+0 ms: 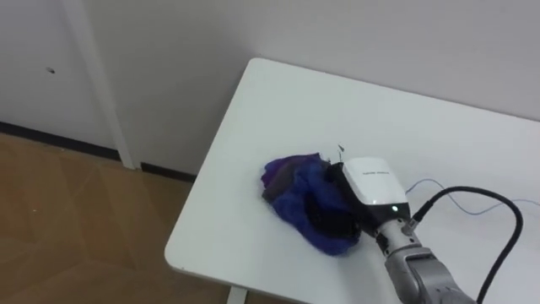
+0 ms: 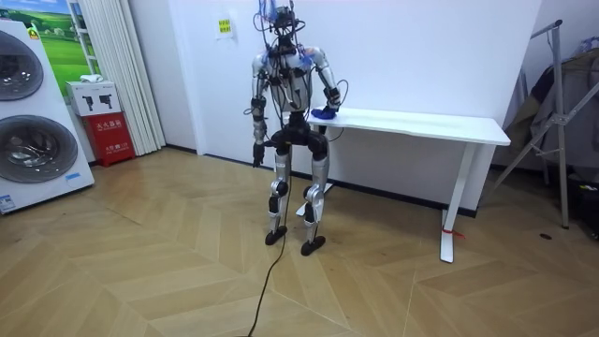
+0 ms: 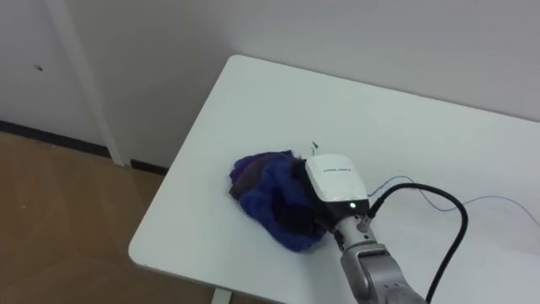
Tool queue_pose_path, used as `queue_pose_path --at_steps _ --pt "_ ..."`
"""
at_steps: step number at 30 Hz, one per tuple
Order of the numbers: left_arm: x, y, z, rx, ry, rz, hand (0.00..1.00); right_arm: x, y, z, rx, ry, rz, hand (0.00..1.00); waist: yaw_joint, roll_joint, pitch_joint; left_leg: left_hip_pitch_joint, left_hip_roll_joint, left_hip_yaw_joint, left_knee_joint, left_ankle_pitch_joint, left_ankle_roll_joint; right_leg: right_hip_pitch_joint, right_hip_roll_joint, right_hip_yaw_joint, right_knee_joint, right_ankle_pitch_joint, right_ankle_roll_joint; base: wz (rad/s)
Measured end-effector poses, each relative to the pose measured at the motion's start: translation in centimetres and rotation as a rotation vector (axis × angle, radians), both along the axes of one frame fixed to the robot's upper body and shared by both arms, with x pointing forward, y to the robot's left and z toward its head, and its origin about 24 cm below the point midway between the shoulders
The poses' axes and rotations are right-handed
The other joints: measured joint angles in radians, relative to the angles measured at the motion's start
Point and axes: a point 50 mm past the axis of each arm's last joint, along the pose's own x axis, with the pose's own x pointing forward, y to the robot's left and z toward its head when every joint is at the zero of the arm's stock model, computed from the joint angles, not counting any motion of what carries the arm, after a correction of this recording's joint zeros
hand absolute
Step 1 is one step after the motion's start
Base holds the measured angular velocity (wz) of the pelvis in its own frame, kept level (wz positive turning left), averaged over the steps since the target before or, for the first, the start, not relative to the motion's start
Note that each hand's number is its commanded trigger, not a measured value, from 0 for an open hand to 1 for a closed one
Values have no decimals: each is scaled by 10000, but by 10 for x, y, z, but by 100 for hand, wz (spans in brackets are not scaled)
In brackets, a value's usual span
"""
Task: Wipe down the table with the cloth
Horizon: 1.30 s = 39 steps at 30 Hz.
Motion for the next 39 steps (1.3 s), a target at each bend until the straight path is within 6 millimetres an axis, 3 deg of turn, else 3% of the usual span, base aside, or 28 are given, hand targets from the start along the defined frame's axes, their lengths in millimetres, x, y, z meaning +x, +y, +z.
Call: queue_pose_path --at_steps 3,7,15,19,21,27,29,30,31,32,35,39 --pt "0 -1 0 -11 7 54 0 0 3 -2 83 74 -300 100 19 66 -1 -29 -15 8 -23 -1 5 -9 -9 -9 31 16 29 0" --pt "0 -7 -3 -64 259 34 0 2 4 -4 523 363 -837 100 70 285 -65 -32 -14 6 -66 0 7 -30 -7 1 30 18 31 -1" --pt "-9 -8 0 -43 360 303 0 28 -1 0 767 814 -1152 100 112 436 -34 -253 -16 -101 -47 106 -40 -222 -8 -105 85 18 30 3" --pt "-10 -6 1 -100 388 396 0 45 -37 4 892 767 -2462 100 197 449 -34 -869 -90 -335 298 139 -14 -615 -112 -388 206 19 28 22" --pt "-19 -3 1 -29 555 589 0 43 -55 2 993 728 -3094 100 220 482 -32 -905 -139 -421 255 218 -1 -651 -165 -512 193 19 30 19" --pt "-38 10 6 339 724 1551 0 13 -99 -11 1461 349 -5119 100 -47 455 -96 -947 -263 -598 251 281 40 -573 -281 -774 171 -20 102 16" --pt "-42 16 8 501 671 1909 0 -4 -123 -16 1235 319 -5970 100 -438 430 -110 -851 -364 -690 259 312 91 -330 -369 -798 160 -62 177 27" --pt "-43 17 9 531 661 1975 0 -8 -130 -18 1176 327 -6269 100 -488 420 -145 -829 -379 -656 253 318 101 -325 -393 -763 165 -67 185 11" --pt "-42 21 10 621 495 2155 0 -16 -143 -21 1181 402 -6927 100 -539 315 -128 -735 -387 -595 208 328 119 -339 -411 -717 170 -68 187 -10" --pt "-41 25 12 799 328 2320 0 -24 -154 -24 1123 486 -7483 100 -552 322 -194 -679 -383 -525 189 327 121 -325 -416 -692 176 -69 196 -15" --pt "-34 33 15 1149 -74 2448 0 -40 -173 -29 954 802 -8477 100 -803 92 -213 -679 -376 -524 212 327 121 -315 -411 -694 208 -66 204 -3" --pt "-35 32 15 1071 -158 2415 0 -63 -191 -32 701 1032 -9327 100 -929 53 -229 -506 -371 -387 161 311 139 -253 -398 -489 219 -51 220 -13"
